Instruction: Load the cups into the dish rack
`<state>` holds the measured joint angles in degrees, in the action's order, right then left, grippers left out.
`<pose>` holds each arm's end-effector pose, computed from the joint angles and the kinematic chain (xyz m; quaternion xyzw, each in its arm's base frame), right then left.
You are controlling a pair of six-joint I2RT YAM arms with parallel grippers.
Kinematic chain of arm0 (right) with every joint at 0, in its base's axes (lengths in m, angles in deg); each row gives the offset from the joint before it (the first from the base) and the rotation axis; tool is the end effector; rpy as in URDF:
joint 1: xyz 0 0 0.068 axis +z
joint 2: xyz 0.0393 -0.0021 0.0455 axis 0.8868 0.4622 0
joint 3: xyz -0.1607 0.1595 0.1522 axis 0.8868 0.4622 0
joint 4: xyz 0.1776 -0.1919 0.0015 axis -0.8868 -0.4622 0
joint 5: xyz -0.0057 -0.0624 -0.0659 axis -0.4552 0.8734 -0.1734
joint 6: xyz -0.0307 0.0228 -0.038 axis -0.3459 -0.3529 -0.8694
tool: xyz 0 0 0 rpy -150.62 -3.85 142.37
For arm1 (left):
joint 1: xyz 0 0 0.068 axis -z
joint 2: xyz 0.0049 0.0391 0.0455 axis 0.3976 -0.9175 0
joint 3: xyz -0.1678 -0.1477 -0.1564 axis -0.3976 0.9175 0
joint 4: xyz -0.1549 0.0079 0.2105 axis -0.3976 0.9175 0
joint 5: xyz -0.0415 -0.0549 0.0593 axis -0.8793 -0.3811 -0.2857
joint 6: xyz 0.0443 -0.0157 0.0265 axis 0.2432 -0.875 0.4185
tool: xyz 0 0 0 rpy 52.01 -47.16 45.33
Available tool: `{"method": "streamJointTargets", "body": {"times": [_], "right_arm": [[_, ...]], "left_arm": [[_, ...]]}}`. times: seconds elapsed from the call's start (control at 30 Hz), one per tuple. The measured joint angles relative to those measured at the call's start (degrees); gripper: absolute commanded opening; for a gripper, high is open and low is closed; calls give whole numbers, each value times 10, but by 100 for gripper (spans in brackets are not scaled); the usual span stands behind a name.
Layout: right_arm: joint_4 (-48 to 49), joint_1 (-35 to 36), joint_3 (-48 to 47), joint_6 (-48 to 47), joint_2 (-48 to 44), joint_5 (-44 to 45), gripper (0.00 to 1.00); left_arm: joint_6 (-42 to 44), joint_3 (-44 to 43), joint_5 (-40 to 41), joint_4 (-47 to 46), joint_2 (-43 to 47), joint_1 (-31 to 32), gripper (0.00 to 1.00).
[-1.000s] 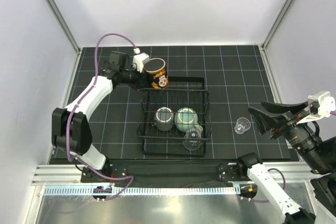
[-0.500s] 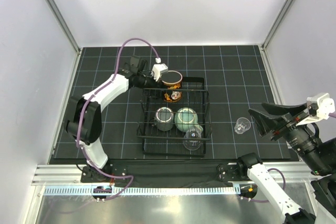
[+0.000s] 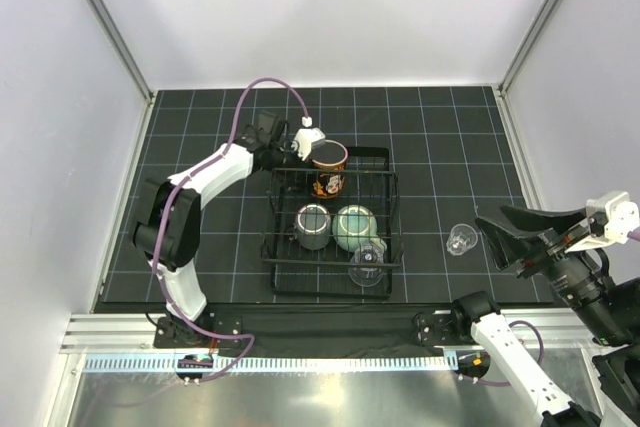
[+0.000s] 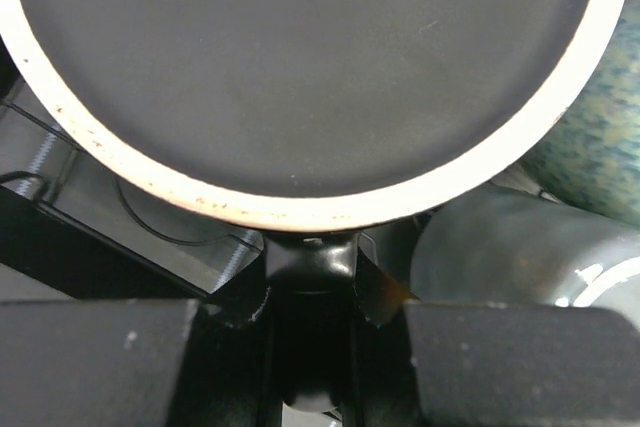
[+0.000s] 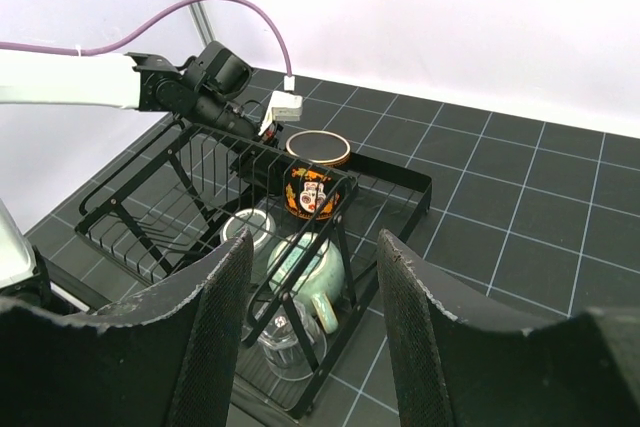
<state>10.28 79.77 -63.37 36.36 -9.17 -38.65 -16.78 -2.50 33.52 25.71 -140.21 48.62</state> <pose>-0.0345 -0.0038 0.4758 -0.1225 0.6789 0.2203 0.6896 0.3407 -0.1802 0.2200 0.4155 0.8292 -0.2679 0.2607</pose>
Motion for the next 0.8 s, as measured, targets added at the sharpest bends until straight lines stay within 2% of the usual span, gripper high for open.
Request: {"method": "streamJointTargets", "body": {"times": [0.1,0.13,0.2,0.33,0.4,0.5,0.8], "right_arm": [[0,0,12,0,-8,0,54],[1,0,14,0,-9,0,54],[1,0,20,1,-10,0,54],[1,0,28,1,-10,0,54],[1,0,29,1,-10,0,54],[1,0,30,1,-13,0,54],[10,0,34,0,-14,-1,55]], "left_arm": [[-1,5,10,-17,0,2,1],[-3,8,12,-24,0,3,9],[-4,11,17,-33,0,4,14],[-7,14,22,-46,0,7,42],[-12,14,22,-57,0,9,48],[-17,21,23,-70,0,10,53],[-18,41,22,-73,12,10,60]]}}
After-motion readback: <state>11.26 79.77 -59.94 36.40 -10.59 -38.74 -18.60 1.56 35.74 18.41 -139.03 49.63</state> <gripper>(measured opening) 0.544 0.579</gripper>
